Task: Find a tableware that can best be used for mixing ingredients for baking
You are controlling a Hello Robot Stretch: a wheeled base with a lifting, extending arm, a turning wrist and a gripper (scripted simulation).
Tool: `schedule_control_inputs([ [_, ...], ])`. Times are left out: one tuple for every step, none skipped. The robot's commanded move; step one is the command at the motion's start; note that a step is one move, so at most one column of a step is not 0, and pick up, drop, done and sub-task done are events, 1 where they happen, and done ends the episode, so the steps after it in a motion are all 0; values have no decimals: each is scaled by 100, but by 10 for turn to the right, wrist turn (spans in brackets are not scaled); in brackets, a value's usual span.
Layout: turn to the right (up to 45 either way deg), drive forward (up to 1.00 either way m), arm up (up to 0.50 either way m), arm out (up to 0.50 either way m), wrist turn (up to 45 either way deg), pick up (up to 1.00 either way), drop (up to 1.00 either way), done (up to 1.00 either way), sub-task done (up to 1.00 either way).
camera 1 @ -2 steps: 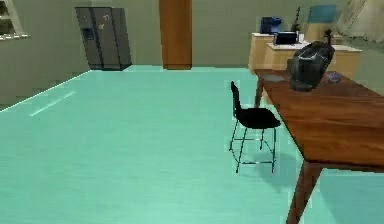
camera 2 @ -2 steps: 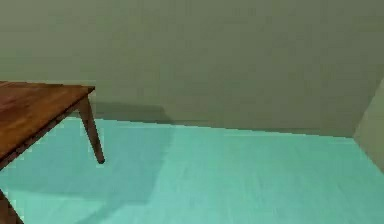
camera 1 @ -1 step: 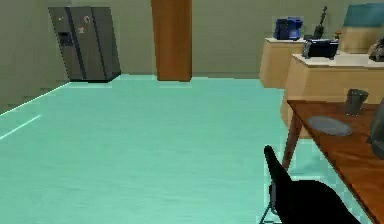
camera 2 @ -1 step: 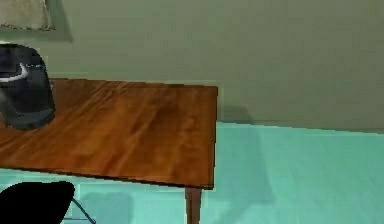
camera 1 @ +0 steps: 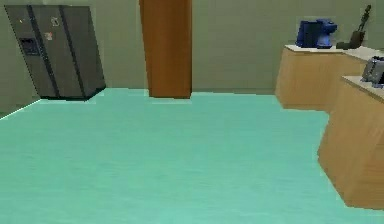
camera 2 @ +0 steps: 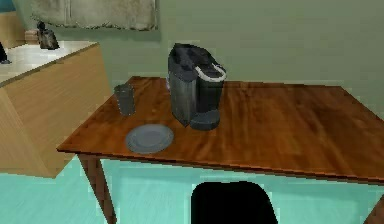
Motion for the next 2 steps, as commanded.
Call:
schedule_control_inputs([
  [0,5,0,0,0,0,0,0,0],
  [450,0,0,0,0,0,0,0,0],
])
